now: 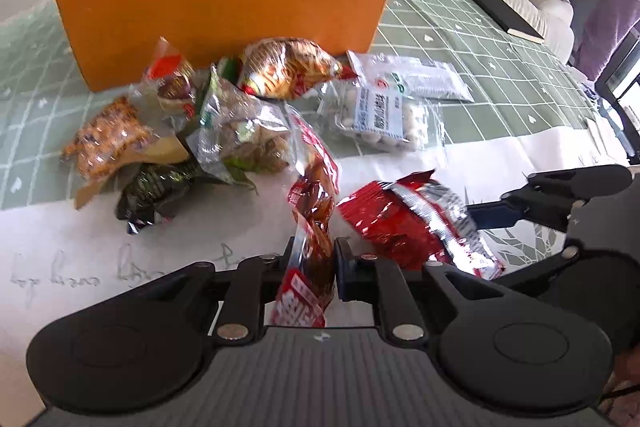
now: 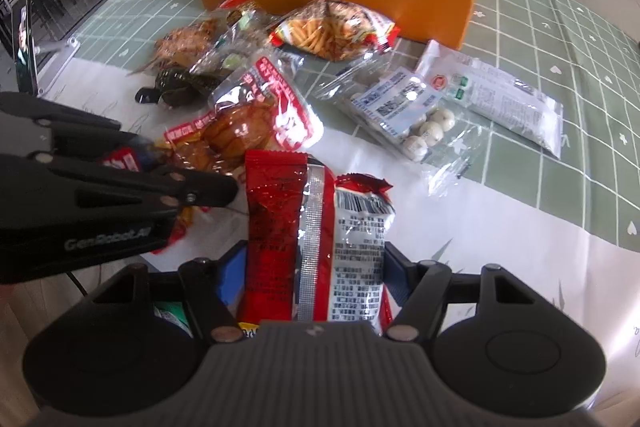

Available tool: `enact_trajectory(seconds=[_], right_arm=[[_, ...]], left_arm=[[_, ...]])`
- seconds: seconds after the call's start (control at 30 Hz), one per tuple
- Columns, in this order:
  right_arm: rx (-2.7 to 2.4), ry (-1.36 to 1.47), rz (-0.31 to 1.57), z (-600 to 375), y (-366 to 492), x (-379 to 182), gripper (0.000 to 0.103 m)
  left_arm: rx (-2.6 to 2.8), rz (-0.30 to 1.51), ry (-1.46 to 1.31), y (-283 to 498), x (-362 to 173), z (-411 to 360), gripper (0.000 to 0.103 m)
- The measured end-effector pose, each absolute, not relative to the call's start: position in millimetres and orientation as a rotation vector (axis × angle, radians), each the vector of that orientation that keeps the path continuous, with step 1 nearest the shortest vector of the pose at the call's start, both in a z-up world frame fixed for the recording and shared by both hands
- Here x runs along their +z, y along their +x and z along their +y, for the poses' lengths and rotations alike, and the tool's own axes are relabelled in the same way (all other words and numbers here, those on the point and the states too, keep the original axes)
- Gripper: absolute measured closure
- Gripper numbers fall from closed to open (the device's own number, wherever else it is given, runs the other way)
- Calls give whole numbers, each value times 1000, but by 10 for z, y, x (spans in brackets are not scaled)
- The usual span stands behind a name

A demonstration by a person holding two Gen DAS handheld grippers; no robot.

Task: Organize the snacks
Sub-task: 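Lift the meat packet with the left tool while the right tool lifts the chip bag, then carry both packets over the orange box with both tools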

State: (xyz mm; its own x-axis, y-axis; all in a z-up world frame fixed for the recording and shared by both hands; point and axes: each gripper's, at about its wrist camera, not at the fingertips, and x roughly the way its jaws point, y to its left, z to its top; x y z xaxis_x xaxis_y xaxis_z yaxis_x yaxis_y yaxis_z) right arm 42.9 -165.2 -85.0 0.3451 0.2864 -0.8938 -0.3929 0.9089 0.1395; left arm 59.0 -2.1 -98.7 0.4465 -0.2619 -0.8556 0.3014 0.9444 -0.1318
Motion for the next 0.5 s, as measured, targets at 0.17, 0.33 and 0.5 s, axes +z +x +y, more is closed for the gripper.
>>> enact_trajectory(seconds=[0.17,0.33,0.5], right_arm=[[439,-99,1115,-1680,431,-767,37],[445,-116,1119,-1651,442,-779,37],[446,-114,1106,-1671,448,-732,37]], left_arm=[[-332,1057,21,640,-967,40,86],[-322,1061,27,653,-981,59,86],[-300,1037,2,656,-899,107,86]])
